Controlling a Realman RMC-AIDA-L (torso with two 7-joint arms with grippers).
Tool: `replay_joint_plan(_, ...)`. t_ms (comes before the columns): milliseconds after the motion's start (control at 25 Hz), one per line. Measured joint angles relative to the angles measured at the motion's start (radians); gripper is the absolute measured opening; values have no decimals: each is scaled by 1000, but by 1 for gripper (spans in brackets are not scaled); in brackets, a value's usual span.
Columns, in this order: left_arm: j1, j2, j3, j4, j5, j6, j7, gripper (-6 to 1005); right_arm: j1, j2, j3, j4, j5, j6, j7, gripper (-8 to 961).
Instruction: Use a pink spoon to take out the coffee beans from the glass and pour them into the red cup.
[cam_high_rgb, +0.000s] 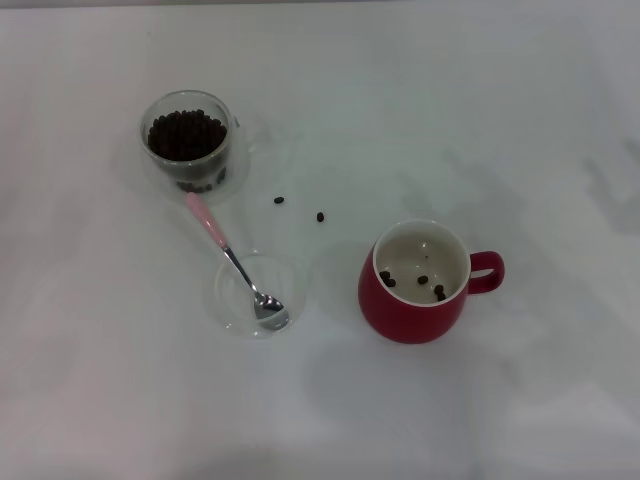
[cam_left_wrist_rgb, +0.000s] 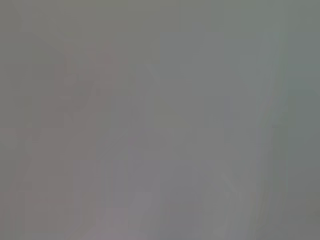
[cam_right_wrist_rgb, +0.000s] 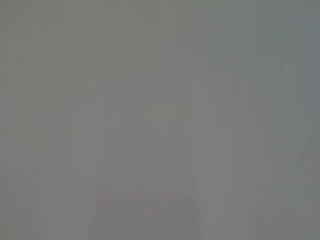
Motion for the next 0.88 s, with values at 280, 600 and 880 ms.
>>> replay_joint_plan(280, 1, -3, -88, -61, -2, -50, 101, 622, 0, 0, -2, 9, -2, -16, -6, 653)
replay_joint_plan(600, -12, -4, -91, -137, -35, -85, 214, 621, 9, 1, 0, 11, 0, -21, -5, 654)
replay_joint_plan(880, -32, -3, -93, -168, -59, -89, 253, 621, 12, 1, 2, 2, 0, -26, -8, 654)
